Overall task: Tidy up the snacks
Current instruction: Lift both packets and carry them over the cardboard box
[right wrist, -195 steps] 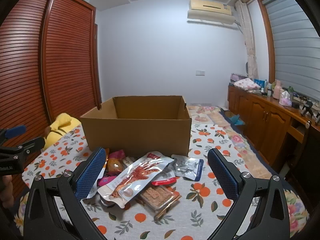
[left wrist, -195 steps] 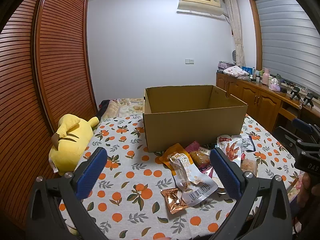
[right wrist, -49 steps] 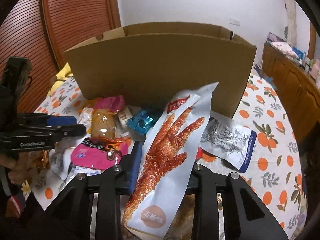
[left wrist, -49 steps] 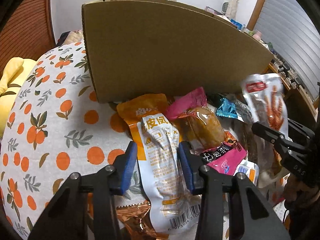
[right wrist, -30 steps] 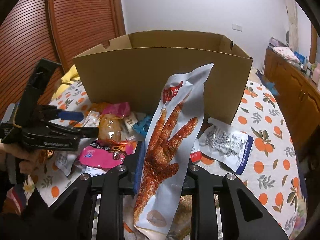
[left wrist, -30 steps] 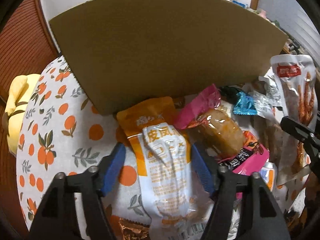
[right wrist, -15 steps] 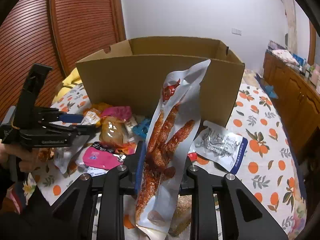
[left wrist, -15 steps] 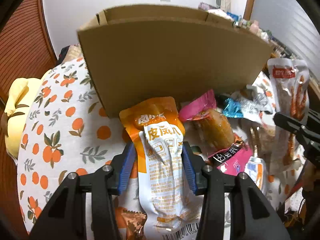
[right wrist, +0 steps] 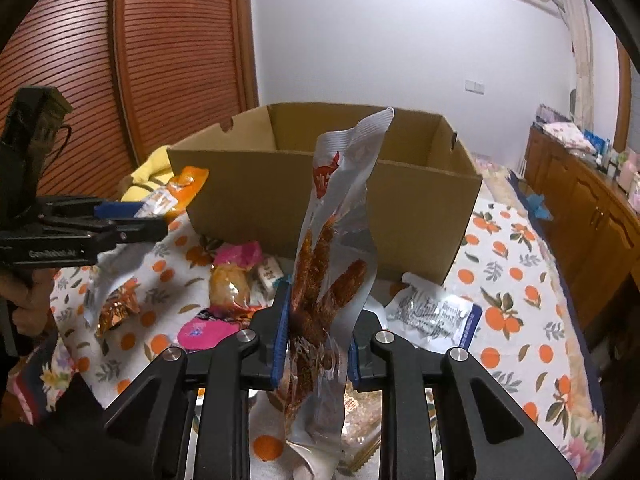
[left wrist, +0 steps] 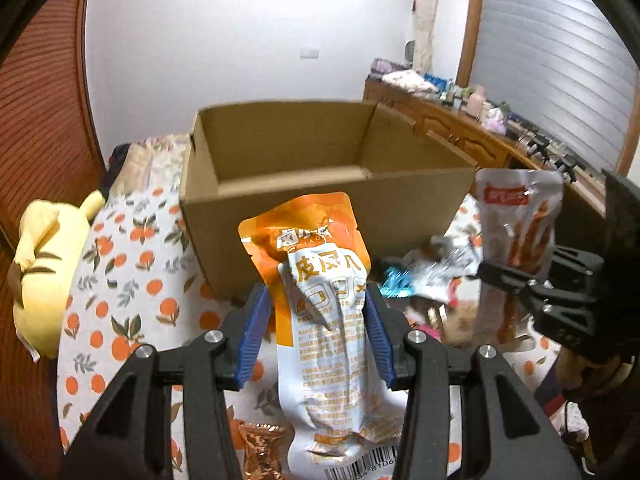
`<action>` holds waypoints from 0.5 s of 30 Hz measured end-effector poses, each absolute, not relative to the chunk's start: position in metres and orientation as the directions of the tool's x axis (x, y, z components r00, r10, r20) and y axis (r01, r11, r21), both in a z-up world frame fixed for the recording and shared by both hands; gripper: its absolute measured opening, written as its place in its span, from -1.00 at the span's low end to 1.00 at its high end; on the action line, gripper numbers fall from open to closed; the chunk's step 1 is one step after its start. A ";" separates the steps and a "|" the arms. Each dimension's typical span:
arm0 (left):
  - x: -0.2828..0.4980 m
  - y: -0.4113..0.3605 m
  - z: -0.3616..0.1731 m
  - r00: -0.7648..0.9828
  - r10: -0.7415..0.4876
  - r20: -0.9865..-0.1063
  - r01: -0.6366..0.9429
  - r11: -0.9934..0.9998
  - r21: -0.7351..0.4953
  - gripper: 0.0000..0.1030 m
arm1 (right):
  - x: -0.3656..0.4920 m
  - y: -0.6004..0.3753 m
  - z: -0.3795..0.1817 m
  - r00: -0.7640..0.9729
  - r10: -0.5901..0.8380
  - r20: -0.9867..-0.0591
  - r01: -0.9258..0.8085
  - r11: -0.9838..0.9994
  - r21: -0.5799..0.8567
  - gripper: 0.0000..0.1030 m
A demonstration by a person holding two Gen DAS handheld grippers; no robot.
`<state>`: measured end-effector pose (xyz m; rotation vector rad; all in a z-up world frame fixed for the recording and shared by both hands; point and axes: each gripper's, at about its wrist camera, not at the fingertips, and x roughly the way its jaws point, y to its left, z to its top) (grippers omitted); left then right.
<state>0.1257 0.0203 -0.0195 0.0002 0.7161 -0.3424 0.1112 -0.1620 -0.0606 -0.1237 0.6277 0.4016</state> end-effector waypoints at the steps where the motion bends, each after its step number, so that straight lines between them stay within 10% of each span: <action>1: 0.125 0.019 -0.014 0.708 -0.313 -0.633 0.314 0.942 -0.115 -0.12 | 0.111 -0.163 -0.058 0.739 0.329 -0.588 -0.402 0.915 0.007 -0.58; 15: 0.160 0.010 0.050 0.763 -0.355 -0.540 0.374 0.924 -0.080 -0.11 | 0.131 -0.173 0.008 0.785 0.367 -0.500 -0.436 0.900 -0.024 -0.58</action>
